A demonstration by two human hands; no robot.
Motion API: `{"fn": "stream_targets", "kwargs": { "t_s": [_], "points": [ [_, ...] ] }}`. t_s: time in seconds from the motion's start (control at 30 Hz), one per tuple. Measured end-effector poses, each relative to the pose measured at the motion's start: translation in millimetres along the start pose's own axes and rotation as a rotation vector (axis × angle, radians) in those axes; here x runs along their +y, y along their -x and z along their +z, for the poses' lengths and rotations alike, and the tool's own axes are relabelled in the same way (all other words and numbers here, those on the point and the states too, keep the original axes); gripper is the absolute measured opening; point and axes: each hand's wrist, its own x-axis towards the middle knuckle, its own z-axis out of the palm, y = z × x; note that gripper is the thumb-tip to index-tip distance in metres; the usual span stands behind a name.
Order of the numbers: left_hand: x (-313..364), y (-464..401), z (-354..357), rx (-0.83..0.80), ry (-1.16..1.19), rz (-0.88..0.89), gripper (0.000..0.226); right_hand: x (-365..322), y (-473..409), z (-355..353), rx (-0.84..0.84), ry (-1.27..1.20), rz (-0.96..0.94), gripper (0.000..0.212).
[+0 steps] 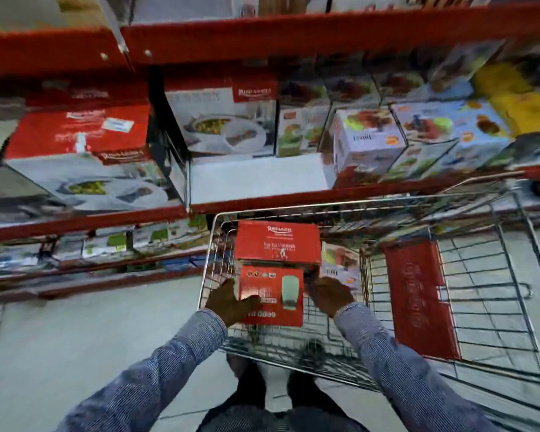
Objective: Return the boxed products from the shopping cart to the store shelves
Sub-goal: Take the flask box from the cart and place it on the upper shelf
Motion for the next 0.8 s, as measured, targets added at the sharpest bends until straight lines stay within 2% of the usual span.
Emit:
{"fn": "stream_targets", "kwargs": {
  "t_s": [0.07,0.13,0.2,0.27,0.37,0.47,0.63,0.73,0.8],
  "points": [
    [-1,-2,2,-0.053,0.076,-0.154,0.069,9,-9,15,-0.111,-0.219,0.119,0.047],
    [-6,-4,5,-0.100,0.161,-0.230,0.074,14,-12,28,-0.180,-0.517,0.260,0.035],
    [-8,-5,12,-0.089,0.218,-0.198,0.059,10,-7,35,-0.180,-0.749,0.327,0.020],
    [-1,4,14,-0.076,0.267,-0.159,0.040,10,-7,39,-0.147,-0.828,0.296,0.015],
    [5,14,10,-0.079,0.357,-0.121,0.020,12,-1,36,-0.102,-0.792,0.184,0.020],
    [9,28,-2,-0.050,0.433,-0.070,0.034,3,20,18,-0.011,-0.849,0.133,0.020],
    [23,57,-34,0.060,0.548,0.023,0.042,-16,52,-23,0.137,-0.876,-0.037,0.025],
    [43,79,-54,0.140,0.559,0.135,0.017,-35,75,-51,0.214,-0.878,-0.170,0.020],
    [58,97,-69,0.199,0.555,0.208,0.012,-46,90,-67,0.259,-0.870,-0.266,0.014]
  ]
}}
